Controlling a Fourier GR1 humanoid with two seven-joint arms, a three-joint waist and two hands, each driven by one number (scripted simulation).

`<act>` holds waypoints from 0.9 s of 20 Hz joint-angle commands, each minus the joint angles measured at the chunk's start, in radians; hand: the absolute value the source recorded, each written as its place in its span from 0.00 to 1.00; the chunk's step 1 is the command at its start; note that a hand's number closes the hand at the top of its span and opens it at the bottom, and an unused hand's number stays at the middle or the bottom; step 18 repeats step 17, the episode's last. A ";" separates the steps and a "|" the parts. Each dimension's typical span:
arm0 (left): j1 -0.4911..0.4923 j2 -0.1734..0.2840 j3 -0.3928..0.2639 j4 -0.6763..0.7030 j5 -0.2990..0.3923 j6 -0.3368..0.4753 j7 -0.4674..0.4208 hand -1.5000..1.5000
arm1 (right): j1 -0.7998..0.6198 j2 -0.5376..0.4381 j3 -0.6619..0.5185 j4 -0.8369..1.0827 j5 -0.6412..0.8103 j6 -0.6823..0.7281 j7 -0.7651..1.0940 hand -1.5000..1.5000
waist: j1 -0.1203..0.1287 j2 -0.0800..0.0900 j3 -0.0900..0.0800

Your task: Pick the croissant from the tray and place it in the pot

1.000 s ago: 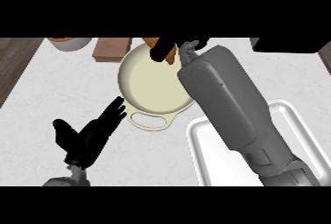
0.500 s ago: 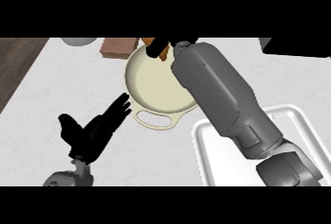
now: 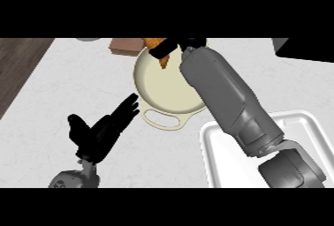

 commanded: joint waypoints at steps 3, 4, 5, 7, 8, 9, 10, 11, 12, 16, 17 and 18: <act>-0.006 -0.007 -0.011 0.010 -0.001 -0.009 -0.002 0.50 | 0.027 0.000 -0.071 0.015 -0.180 -0.068 -0.168 0.00 | 0.017 0.004 0.001; -0.018 0.017 0.008 0.010 0.017 -0.034 -0.008 0.50 | 0.037 0.000 -0.087 0.020 -0.191 -0.083 -0.207 0.00 | 0.026 0.012 0.001; -0.041 -0.012 -0.015 0.008 -0.020 0.012 0.018 0.50 | 0.033 0.000 -0.084 0.027 -0.223 -0.054 -0.233 0.00 | 0.016 0.006 0.002; -0.021 -0.007 -0.002 0.024 0.007 -0.016 -0.015 0.50 | 0.030 0.000 -0.093 0.037 -0.266 -0.104 -0.262 0.00 | 0.029 0.007 0.000; -0.034 -0.011 -0.014 0.008 -0.013 0.003 0.010 0.50 | 0.045 0.000 -0.096 0.045 -0.264 -0.145 -0.301 0.00 | 0.031 0.009 0.001; -0.016 0.000 -0.012 -0.006 -0.003 -0.014 0.001 0.50 | 0.058 0.000 -0.100 0.049 -0.285 -0.137 -0.341 0.00 | 0.025 0.005 0.001; -0.039 -0.020 -0.013 0.009 -0.002 0.002 0.011 0.50 | 0.028 0.000 -0.094 0.051 -0.286 -0.188 -0.339 0.00 | 0.029 0.006 0.001; -0.030 -0.007 -0.012 0.021 -0.008 -0.008 0.001 0.50 | 0.016 0.000 -0.089 0.070 -0.271 -0.220 -0.351 0.00 | 0.022 0.007 0.000; -0.034 0.002 0.000 -0.001 -0.007 0.004 0.027 0.50 | 0.002 0.000 -0.089 0.088 -0.277 -0.232 -0.346 0.00 | 0.010 -0.001 0.000; -0.052 0.003 0.037 0.024 0.022 0.009 0.035 0.50 | -0.010 0.000 -0.105 0.138 -0.303 -0.278 -0.383 0.00 | -0.019 -0.004 0.000; -0.024 -0.018 -0.007 0.000 -0.018 0.028 0.018 0.50 | 0.023 0.000 -0.112 0.153 -0.310 -0.290 -0.411 0.00 | -0.022 -0.005 0.000; -0.024 -0.018 -0.007 0.000 -0.018 0.028 0.018 0.50 | 0.023 0.000 -0.112 0.153 -0.310 -0.290 -0.411 0.00 | -0.022 -0.005 0.000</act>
